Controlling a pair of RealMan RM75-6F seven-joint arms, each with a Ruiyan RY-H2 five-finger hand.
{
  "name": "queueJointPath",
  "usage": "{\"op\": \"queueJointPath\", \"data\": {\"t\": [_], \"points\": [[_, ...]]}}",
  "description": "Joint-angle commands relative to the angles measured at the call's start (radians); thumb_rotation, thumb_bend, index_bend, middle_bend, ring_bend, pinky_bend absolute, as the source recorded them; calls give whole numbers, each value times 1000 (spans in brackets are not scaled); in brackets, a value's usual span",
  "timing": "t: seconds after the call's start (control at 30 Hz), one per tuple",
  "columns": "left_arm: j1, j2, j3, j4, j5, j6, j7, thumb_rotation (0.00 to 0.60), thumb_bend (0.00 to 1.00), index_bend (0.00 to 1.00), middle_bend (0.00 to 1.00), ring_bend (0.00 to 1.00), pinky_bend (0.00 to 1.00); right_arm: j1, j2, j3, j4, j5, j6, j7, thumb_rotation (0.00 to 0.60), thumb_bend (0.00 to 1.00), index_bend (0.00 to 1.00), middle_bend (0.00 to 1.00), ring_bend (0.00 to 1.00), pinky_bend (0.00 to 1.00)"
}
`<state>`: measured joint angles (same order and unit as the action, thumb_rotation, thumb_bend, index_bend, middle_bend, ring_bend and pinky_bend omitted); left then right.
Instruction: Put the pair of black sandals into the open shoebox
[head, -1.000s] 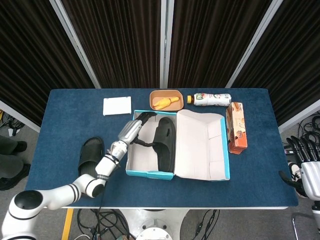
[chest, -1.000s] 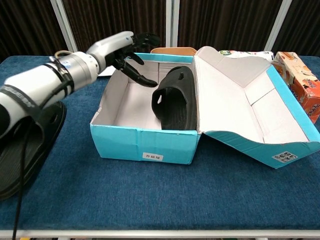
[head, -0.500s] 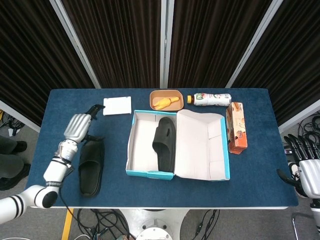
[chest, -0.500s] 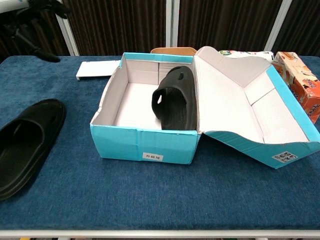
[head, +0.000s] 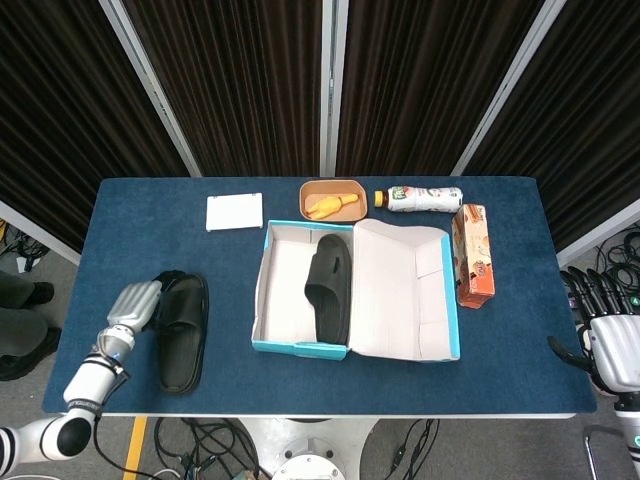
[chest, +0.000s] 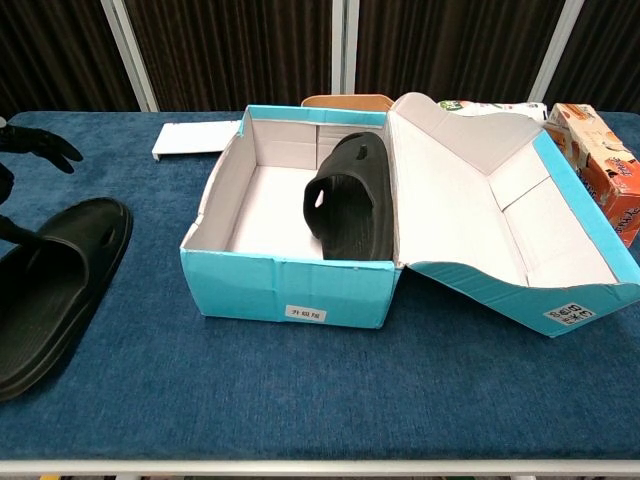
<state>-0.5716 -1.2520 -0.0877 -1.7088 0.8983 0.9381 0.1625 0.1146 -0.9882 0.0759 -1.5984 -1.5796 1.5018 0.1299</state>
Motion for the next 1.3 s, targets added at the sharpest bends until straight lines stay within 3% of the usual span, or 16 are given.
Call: {"op": "queueJointPath", "data": {"t": [0.03,0.27,0.43,0.6,0.7,0.8,1.03,1.3], "points": [[-14,-25,8,18,-51,-21,38,600,0,140,156,729,714,1,-1,0,2,2,-2,1,600,117,0,67,0,0],[-47,-90,13,94,-163,-25,123,600,0,140,156,739,714,3,-2,0,3,6,-4,2,600,117,0,67,0,0],[-81,-113,18,151,-254,-90,156,600,0,158,180,761,728,1,-3,-2,4,8,-4,1,600,117,0,67,0,0],[-76,-145,2,203,-258,-91,119,600,0,403,478,851,825,-1,-4,-1,4,11,-1,1,600,117,0,67,0,0],[-63,-139,-12,206,-228,-85,80,600,0,514,577,882,840,-1,-5,0,5,12,2,0,600,117,0,67,0,0],[-37,-106,-54,172,-185,-82,-16,600,0,534,588,885,842,0,-5,-1,6,9,4,2,600,117,0,67,0,0],[37,-44,-235,123,33,-31,-405,600,0,536,581,855,845,-1,-3,-2,7,4,8,3,600,118,0,67,0,0],[-35,-135,-360,225,226,-55,-757,600,0,548,573,739,818,-2,-2,-3,4,4,9,-1,600,117,0,67,0,0]]}}
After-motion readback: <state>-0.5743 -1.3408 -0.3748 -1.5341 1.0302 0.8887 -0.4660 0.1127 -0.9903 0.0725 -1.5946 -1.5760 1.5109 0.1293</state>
